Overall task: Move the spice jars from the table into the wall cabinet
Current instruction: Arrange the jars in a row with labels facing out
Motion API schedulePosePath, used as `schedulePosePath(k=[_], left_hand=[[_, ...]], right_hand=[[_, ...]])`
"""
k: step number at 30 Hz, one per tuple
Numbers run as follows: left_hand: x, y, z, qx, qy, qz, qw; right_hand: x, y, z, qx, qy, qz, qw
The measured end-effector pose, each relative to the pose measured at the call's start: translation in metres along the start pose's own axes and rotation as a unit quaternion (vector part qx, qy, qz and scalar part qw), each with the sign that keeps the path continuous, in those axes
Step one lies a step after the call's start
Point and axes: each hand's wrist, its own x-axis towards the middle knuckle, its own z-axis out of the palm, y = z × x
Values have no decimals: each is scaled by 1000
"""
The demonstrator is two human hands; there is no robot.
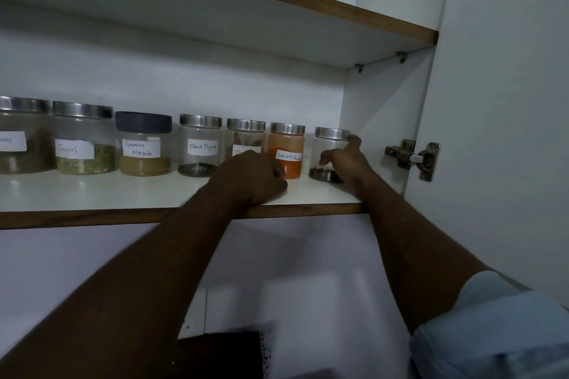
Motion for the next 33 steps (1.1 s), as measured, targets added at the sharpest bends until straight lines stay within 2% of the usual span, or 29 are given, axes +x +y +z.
schedulePosePath(k=[4, 8, 11, 15, 21, 25, 33], left_hand=[[0, 1, -1, 5, -6, 4, 1000], [0, 2, -2, -31, -5, 35, 999], [3, 5, -2, -40, -28, 63, 997], [16, 17, 3, 11, -74, 71, 995], [31, 35, 13, 120, -77, 92, 986], [33, 39, 16, 106, -68, 102, 987], [43, 32, 20, 137, -75, 116, 981]], right_hand=[[-4, 2, 6, -85, 31, -43, 995], [2, -2, 4, 8, -18, 4, 1000], [-2, -1, 2, -14, -33, 8, 999], [-7, 0, 4, -105, 20, -15, 994], [0, -2, 6, -40, -33, 6, 999], [1, 4, 5, -115, -24, -4, 993], [1, 8, 3, -142, 11, -44, 989]])
